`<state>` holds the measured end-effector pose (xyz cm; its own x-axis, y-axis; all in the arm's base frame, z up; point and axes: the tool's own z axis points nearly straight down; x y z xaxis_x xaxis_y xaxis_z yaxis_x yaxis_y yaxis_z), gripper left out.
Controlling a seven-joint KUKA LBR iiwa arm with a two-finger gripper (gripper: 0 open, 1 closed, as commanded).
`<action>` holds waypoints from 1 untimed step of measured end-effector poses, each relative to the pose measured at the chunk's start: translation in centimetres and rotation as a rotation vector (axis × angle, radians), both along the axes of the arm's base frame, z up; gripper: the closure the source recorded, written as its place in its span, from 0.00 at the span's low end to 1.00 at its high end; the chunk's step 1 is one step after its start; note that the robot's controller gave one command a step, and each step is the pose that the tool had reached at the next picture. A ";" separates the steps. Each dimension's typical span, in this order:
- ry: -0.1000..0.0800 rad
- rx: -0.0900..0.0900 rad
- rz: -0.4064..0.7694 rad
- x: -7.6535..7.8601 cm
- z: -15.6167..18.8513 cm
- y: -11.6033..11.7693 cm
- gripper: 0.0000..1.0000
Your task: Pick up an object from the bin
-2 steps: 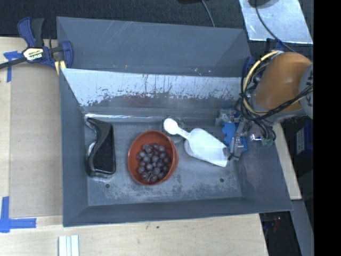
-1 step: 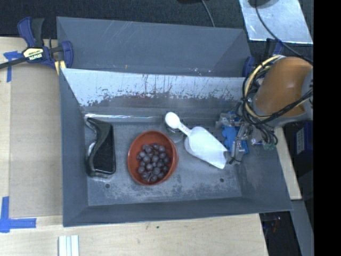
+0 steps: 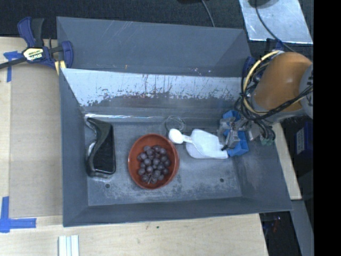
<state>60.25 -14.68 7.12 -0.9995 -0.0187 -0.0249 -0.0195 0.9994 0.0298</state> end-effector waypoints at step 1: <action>0.000 0.000 0.000 0.0 0.0 0.0 1.00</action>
Offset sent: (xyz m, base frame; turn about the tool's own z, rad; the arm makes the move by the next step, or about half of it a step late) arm 0.0032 0.0085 0.0304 -0.0199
